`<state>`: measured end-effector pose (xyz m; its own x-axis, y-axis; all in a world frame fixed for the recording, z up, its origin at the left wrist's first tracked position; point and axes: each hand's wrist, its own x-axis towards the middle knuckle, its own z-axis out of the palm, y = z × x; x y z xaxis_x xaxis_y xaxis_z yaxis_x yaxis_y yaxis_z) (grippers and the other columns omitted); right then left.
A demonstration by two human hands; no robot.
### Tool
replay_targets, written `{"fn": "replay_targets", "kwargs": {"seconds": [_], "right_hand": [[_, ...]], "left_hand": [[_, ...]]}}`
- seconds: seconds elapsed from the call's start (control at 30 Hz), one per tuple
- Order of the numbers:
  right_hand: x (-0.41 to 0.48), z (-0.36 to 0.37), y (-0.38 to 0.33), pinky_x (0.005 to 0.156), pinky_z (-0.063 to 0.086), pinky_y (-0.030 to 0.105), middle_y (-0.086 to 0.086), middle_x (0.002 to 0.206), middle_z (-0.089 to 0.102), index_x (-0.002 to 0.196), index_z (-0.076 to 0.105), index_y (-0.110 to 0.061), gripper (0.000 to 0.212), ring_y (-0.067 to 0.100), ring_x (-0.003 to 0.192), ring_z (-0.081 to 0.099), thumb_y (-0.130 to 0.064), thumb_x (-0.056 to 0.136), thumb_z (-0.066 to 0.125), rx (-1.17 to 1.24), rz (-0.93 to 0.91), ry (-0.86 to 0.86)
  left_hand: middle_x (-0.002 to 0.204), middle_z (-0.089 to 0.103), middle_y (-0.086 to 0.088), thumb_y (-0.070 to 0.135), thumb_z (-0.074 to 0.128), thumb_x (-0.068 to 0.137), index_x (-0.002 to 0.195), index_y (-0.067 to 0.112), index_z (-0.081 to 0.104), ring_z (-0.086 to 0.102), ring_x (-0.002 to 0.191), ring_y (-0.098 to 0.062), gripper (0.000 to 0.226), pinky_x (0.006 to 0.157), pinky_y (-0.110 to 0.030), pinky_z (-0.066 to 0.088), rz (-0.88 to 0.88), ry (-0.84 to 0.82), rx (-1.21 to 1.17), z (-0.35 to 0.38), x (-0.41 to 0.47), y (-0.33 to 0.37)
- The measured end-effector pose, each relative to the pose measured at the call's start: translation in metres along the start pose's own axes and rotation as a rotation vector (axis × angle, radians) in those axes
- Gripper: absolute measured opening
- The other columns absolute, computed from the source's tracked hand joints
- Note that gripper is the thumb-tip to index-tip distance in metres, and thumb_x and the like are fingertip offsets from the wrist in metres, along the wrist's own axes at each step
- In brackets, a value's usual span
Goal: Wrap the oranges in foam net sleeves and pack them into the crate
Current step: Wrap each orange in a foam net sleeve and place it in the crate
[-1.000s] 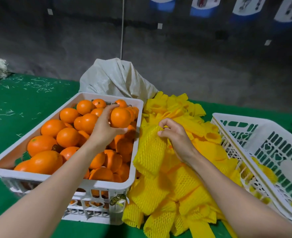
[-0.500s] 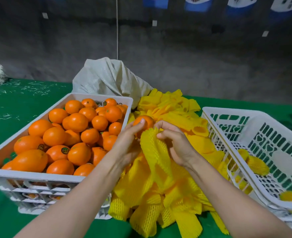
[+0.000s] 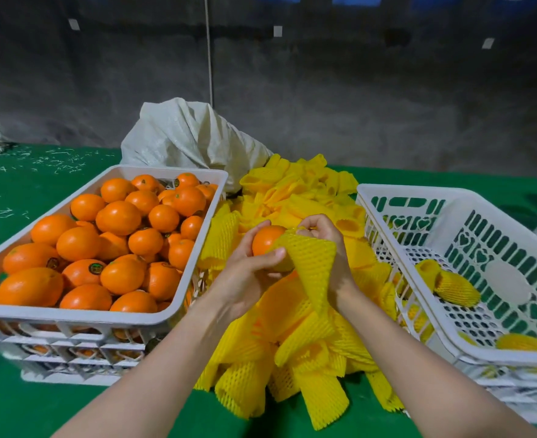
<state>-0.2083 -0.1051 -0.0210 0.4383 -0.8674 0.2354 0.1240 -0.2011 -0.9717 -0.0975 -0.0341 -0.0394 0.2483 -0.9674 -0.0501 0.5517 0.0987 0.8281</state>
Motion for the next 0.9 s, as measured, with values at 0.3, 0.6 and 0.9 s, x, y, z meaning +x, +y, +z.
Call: {"fn": "replay_targets", "kwargs": {"seconds": [0.3,0.6,0.9], "right_hand": [[-0.017,-0.015,-0.006,0.068,0.035,0.04,0.04,0.08,0.056,0.082,0.053,0.021,0.088,0.022,0.075,0.047,-0.065,0.062,0.061,-0.036,0.169,-0.064],[-0.02,-0.02,-0.001,0.054,0.051,0.027,-0.006,0.068,0.066,0.082,0.061,-0.018,0.003,0.012,0.059,0.062,-0.019,0.085,0.061,0.216,-0.072,0.032],[-0.039,-0.008,0.019,0.056,0.035,0.028,-0.022,0.071,0.055,0.086,0.047,-0.035,0.01,-0.004,0.059,0.045,-0.029,0.094,0.049,-0.195,-0.349,0.209]], "left_hand": [[0.119,0.06,-0.012,-0.002,0.083,0.057,0.121,0.028,0.055,0.07,0.086,-0.02,0.076,0.067,-0.031,0.058,0.117,-0.014,0.131,0.002,0.003,-0.009],[0.078,0.065,-0.005,0.029,0.093,0.046,0.119,0.01,0.054,0.06,0.062,-0.016,0.085,0.053,-0.025,0.051,0.081,-0.037,-0.189,0.023,0.011,-0.022],[0.083,0.068,-0.018,0.058,0.033,0.095,0.098,0.012,0.068,0.064,0.074,-0.014,0.058,0.082,-0.035,0.047,0.112,0.2,0.065,0.043,0.014,-0.031]]}}
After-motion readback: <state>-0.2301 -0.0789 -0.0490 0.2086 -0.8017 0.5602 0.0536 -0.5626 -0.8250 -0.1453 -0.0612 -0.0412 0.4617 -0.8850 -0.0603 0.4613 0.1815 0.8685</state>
